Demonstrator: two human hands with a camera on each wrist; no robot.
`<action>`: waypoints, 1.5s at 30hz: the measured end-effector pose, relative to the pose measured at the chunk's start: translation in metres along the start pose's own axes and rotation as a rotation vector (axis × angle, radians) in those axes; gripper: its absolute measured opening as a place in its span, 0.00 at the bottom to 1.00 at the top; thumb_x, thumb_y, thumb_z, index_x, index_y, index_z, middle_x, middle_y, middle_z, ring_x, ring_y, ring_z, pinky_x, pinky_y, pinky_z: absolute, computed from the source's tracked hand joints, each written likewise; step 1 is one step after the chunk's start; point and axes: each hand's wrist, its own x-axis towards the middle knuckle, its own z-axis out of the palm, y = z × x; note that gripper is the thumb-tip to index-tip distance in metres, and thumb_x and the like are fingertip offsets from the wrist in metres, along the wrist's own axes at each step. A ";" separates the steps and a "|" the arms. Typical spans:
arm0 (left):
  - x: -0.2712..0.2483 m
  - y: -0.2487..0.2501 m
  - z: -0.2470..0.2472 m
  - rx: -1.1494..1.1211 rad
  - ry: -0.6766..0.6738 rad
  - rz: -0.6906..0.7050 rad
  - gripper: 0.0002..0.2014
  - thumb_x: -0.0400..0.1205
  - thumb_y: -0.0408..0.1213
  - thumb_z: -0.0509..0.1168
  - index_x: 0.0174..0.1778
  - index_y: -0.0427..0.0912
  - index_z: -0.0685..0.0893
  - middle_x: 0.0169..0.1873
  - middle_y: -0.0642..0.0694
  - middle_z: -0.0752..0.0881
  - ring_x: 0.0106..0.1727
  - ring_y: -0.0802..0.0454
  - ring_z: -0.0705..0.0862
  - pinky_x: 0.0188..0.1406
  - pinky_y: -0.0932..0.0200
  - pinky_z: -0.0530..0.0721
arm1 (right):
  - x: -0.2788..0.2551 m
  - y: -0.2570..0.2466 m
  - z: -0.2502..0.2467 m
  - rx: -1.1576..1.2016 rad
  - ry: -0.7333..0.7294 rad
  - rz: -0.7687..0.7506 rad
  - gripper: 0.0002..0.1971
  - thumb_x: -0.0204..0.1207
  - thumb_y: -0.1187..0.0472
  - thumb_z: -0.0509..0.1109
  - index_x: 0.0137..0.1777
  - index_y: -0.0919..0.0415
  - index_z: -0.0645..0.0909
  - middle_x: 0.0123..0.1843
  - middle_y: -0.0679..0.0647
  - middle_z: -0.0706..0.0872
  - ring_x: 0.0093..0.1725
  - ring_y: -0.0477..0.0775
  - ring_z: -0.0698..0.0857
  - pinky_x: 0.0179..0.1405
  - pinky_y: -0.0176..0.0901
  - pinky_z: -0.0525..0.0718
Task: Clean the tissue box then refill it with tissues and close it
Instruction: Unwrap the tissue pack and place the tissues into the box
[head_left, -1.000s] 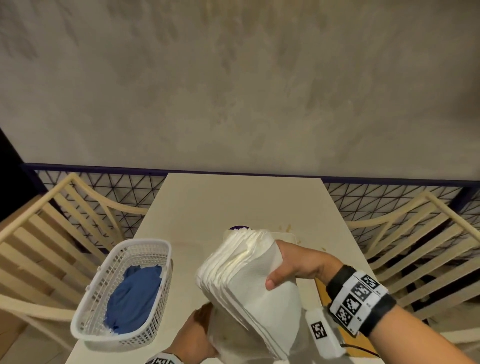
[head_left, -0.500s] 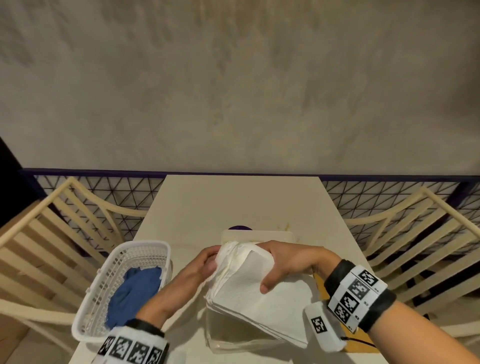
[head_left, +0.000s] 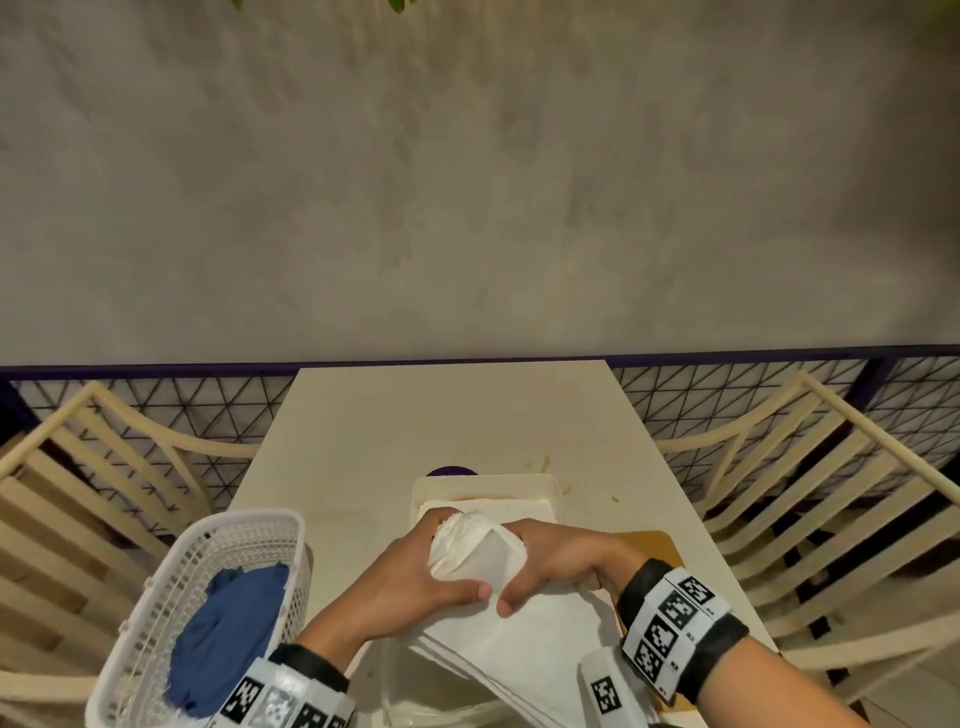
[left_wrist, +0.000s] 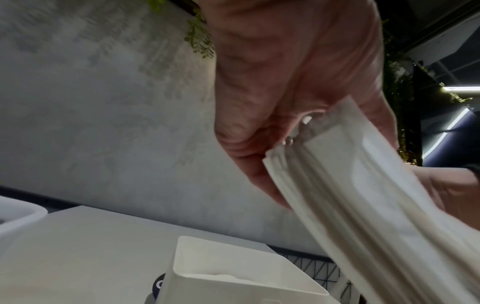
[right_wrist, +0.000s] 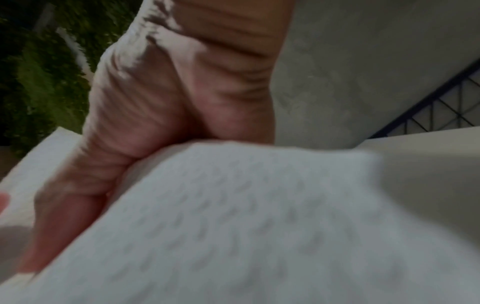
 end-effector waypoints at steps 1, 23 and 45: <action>0.002 -0.001 0.002 -0.011 0.006 -0.014 0.33 0.64 0.54 0.74 0.64 0.60 0.69 0.57 0.59 0.81 0.58 0.59 0.81 0.58 0.58 0.82 | 0.000 0.003 0.000 0.033 -0.018 0.006 0.24 0.66 0.70 0.78 0.60 0.51 0.80 0.58 0.51 0.87 0.59 0.52 0.85 0.65 0.50 0.81; 0.128 -0.064 -0.020 -0.474 0.282 -0.469 0.26 0.75 0.38 0.71 0.66 0.31 0.73 0.61 0.34 0.84 0.57 0.38 0.85 0.63 0.43 0.82 | 0.069 0.079 -0.084 0.489 0.733 0.245 0.12 0.76 0.66 0.70 0.57 0.64 0.73 0.31 0.60 0.80 0.27 0.55 0.75 0.28 0.41 0.71; 0.135 -0.056 0.003 0.372 0.303 -0.308 0.26 0.78 0.38 0.65 0.70 0.39 0.63 0.50 0.40 0.84 0.48 0.44 0.85 0.42 0.54 0.85 | 0.074 0.072 -0.072 -0.300 0.825 0.329 0.18 0.75 0.63 0.67 0.65 0.65 0.75 0.47 0.55 0.86 0.46 0.55 0.84 0.38 0.35 0.81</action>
